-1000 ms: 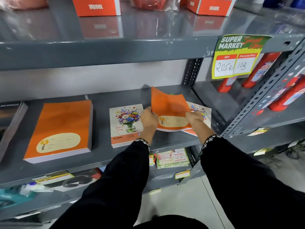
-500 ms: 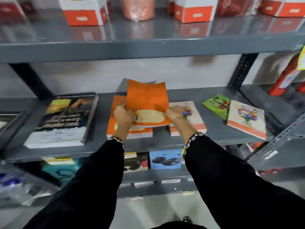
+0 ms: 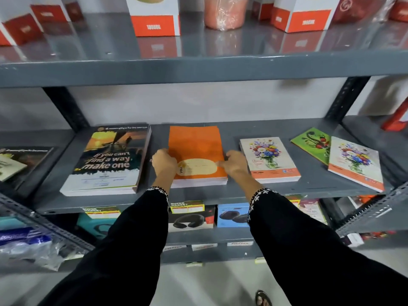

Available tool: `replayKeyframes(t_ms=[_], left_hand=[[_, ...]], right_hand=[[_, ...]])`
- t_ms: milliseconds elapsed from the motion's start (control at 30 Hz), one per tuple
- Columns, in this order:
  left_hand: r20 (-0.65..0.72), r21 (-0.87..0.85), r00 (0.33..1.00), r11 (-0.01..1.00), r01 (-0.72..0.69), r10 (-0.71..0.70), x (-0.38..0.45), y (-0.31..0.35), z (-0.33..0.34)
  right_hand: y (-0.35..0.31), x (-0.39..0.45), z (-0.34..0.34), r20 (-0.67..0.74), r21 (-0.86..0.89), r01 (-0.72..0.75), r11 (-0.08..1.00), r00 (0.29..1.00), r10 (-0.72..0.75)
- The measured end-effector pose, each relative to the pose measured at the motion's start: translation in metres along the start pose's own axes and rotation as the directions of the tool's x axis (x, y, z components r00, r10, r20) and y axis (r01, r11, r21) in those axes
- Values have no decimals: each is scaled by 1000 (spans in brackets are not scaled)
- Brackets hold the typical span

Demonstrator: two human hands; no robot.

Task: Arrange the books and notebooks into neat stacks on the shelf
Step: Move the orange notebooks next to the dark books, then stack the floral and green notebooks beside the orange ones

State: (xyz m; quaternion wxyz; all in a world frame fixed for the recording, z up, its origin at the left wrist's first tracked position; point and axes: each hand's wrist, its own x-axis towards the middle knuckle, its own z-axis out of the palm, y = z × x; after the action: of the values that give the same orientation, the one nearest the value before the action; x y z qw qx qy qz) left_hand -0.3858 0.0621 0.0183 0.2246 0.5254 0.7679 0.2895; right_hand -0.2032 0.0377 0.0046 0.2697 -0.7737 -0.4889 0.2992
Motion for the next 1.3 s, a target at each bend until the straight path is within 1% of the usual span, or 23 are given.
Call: replayKeyframes(t_ms=[67, 100, 200, 300, 367, 433, 500, 600, 667, 767, 867, 933, 1033, 1167, 1233, 1300], left_hand=[[-54, 32, 996, 997, -64, 66, -3, 8, 11], [-58, 47, 992, 993, -109, 111, -7, 14, 19], [-26, 52, 975, 974, -218, 220, -26, 42, 53], [22, 33, 946, 945, -325, 324, -52, 78, 96], [57, 14, 920, 921, -390, 388, -74, 105, 129], [82, -19, 909, 912, -409, 409, -99, 138, 161], [135, -76, 897, 907, -414, 421, -121, 168, 191], [230, -156, 860, 889, -430, 456, -153, 210, 234], [298, -194, 844, 894, -404, 446, -173, 231, 261], [406, -166, 817, 912, -375, 410, -197, 253, 291], [487, -126, 785, 920, -371, 383, -213, 263, 307], [513, -93, 786, 933, -348, 345, -217, 264, 311], [494, -79, 811, 945, -317, 313, -219, 266, 313], [438, -119, 854, 960, -255, 281, -210, 266, 304], [403, -133, 876, 964, -232, 266, -200, 262, 296], [356, -139, 910, 975, -174, 213, -186, 250, 287]], right_hand=[[8, 7, -12, -61, 38, 16, 999, 998, -14], [14, 11, -21, -104, 58, 24, 998, 994, -18], [35, 20, -56, -204, 76, 23, 997, 979, -7], [64, 31, -97, -241, 99, 12, 995, 970, 13], [90, 40, -127, -236, 69, -19, 997, 971, 34], [119, 46, -160, -230, 20, -63, 998, 971, 66], [145, 50, -190, -239, -3, -102, 995, 966, 99], [186, 55, -233, -284, -22, -231, 973, 934, 215], [213, 54, -258, -284, -27, -323, 946, 910, 302], [248, 54, -287, -252, -22, -448, 894, 868, 428], [265, 54, -296, -151, -28, -481, 876, 868, 472], [265, 54, -292, -129, -11, -471, 882, 875, 466], [269, 56, -288, -173, 74, -501, 862, 845, 506], [274, 60, -291, -185, 283, -485, 828, 819, 543], [268, 65, -286, -187, 328, -452, 829, 830, 526], [255, 73, -274, -179, 380, -376, 845, 866, 466]])
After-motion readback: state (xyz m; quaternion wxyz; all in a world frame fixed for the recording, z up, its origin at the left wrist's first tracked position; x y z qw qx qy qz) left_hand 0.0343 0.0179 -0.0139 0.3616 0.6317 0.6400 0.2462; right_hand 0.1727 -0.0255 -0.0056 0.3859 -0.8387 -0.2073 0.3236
